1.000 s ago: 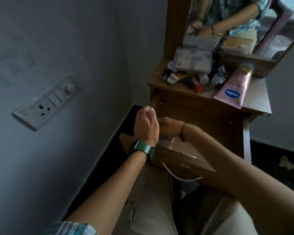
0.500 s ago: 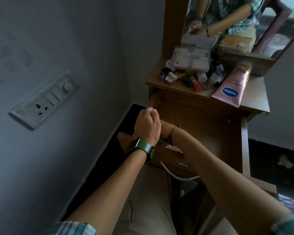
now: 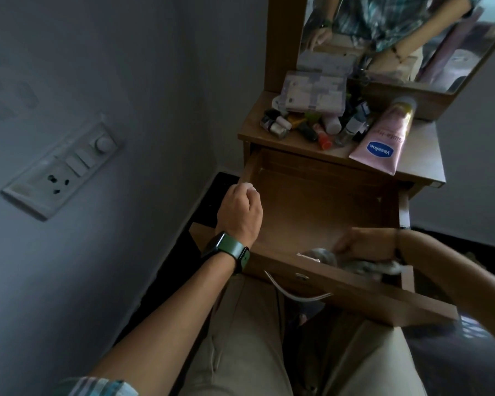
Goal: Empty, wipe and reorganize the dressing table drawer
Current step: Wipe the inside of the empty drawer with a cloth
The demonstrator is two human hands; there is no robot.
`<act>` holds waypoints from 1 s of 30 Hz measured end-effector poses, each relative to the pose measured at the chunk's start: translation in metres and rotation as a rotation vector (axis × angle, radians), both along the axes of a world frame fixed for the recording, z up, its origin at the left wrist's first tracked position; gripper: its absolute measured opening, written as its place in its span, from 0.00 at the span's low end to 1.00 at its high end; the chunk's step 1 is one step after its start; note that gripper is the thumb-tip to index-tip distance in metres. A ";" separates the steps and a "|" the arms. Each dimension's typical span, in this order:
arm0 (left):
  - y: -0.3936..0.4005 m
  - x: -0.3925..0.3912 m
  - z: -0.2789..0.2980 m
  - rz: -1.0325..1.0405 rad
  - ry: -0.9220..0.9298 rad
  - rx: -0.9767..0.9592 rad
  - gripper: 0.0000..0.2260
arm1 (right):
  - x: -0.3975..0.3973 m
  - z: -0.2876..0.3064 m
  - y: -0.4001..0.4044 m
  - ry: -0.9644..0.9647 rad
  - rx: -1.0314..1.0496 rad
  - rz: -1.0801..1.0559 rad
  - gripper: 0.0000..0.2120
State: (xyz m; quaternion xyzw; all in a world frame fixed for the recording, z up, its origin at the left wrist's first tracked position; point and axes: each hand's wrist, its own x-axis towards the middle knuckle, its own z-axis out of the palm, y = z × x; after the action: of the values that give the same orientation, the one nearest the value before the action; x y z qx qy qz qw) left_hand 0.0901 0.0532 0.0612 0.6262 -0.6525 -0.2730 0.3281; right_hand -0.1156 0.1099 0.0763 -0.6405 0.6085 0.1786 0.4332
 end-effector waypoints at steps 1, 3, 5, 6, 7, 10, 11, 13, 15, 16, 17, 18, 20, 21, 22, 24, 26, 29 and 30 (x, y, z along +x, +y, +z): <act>0.000 0.000 0.000 -0.001 -0.005 -0.001 0.16 | -0.009 0.001 0.006 0.034 0.030 -0.006 0.12; -0.001 -0.002 -0.001 -0.003 -0.025 -0.004 0.15 | -0.010 0.004 0.011 0.149 0.053 0.051 0.13; -0.003 -0.004 -0.003 -0.023 -0.071 0.007 0.15 | 0.004 0.001 0.007 0.179 0.019 0.080 0.13; -0.004 -0.005 -0.004 -0.050 -0.111 0.024 0.15 | 0.014 -0.001 0.002 0.138 -0.012 0.070 0.13; -0.005 -0.006 -0.004 -0.082 -0.157 0.046 0.16 | 0.024 -0.005 -0.005 0.079 -0.045 0.042 0.12; -0.003 -0.008 -0.004 -0.136 -0.220 0.103 0.16 | 0.067 -0.011 -0.028 -0.152 -0.115 -0.094 0.11; -0.002 -0.007 -0.003 -0.130 -0.213 0.105 0.16 | 0.083 -0.011 -0.036 -0.211 -0.145 -0.118 0.11; -0.002 -0.006 -0.002 -0.109 -0.206 0.095 0.16 | 0.109 -0.011 -0.047 -0.256 -0.205 -0.122 0.12; -0.003 -0.006 0.000 -0.111 -0.208 0.114 0.15 | 0.117 -0.009 -0.051 -0.263 -0.234 -0.130 0.18; -0.003 -0.006 0.001 -0.131 -0.216 0.141 0.14 | 0.115 -0.007 -0.049 -0.266 -0.230 -0.152 0.18; -0.002 -0.007 0.002 -0.169 -0.231 0.176 0.13 | 0.110 -0.008 -0.046 -0.262 -0.225 -0.159 0.17; -0.001 -0.008 0.002 -0.211 -0.254 0.209 0.12 | 0.103 -0.008 -0.043 -0.241 -0.209 -0.134 0.15; 0.001 -0.009 0.003 -0.278 -0.315 0.235 0.13 | 0.086 -0.007 -0.035 -0.159 -0.156 -0.029 0.13; 0.002 -0.009 0.004 -0.297 -0.332 0.236 0.15 | 0.075 -0.005 -0.031 -0.099 -0.147 0.027 0.14; 0.003 -0.009 0.004 -0.310 -0.342 0.237 0.17 | 0.065 -0.002 -0.027 -0.034 -0.141 0.069 0.16; 0.001 -0.007 0.003 -0.323 -0.355 0.238 0.18 | 0.040 0.004 -0.016 0.053 -0.107 0.132 0.16; 0.000 -0.007 0.003 -0.319 -0.364 0.227 0.18 | 0.015 0.009 -0.001 0.112 -0.050 0.146 0.13; 0.000 -0.007 0.001 -0.312 -0.381 0.209 0.17 | -0.006 0.012 0.019 0.272 0.013 0.218 0.14; -0.001 -0.007 -0.001 -0.313 -0.382 0.209 0.17 | -0.008 0.010 0.021 0.330 0.021 0.251 0.14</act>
State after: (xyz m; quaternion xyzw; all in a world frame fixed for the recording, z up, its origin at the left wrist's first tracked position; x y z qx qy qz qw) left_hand 0.0830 0.0527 0.0603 0.5884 -0.7596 -0.2634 0.0864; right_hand -0.1235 0.1311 0.0867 -0.6689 0.5847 0.3400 0.3085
